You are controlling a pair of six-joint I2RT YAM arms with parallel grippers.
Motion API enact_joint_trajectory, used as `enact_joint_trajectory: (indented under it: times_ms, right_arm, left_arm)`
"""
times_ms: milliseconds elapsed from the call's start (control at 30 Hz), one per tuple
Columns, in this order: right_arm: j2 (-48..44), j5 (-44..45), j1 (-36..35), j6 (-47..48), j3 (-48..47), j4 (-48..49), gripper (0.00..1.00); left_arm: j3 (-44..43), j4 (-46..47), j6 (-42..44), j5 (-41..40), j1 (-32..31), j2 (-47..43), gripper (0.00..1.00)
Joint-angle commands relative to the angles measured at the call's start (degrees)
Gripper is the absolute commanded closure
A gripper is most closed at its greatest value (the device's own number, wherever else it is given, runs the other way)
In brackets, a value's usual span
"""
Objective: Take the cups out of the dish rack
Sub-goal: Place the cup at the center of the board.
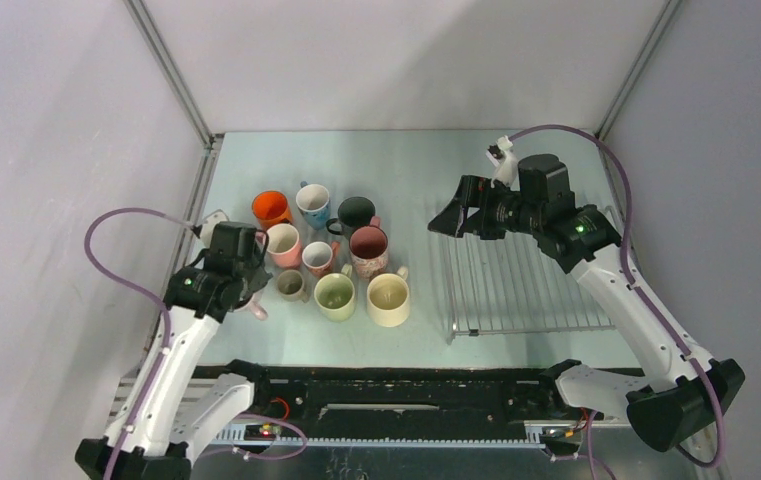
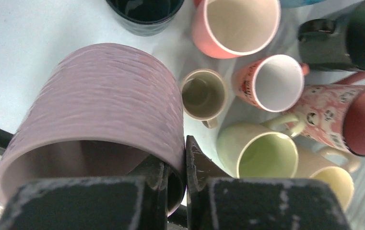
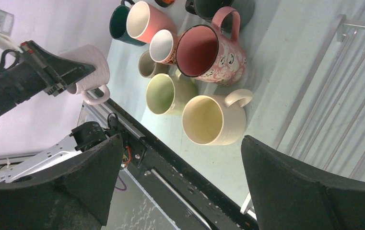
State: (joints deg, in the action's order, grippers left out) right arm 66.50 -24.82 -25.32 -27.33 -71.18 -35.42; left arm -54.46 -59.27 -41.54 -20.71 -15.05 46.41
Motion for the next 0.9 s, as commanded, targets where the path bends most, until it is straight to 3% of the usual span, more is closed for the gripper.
enact_joint_trajectory:
  times_ms: [0, 300, 767, 867]
  right_arm:
    - [-0.1, 0.9, -0.3, 2.3, 0.0, 0.6, 0.02]
    - [1.1, 0.0, -0.4, 3.3, 0.0, 0.3, 0.02]
    - [2.6, -0.8, -0.3, 4.0, 0.0, 0.1, 0.02]
    - [2.8, -0.9, -0.4, 3.8, 0.0, 0.3, 0.02]
  left_arm:
    - [4.1, 6.5, 2.6, 0.2, 3.4, 1.5, 1.00]
    - [12.3, 15.6, 2.3, 7.3, 8.9, 6.6, 1.00]
    - [17.1, 22.6, 2.0, 13.1, 13.2, 13.0, 1.00]
    - [17.6, 23.6, 2.1, 13.4, 13.8, 14.1, 0.95]
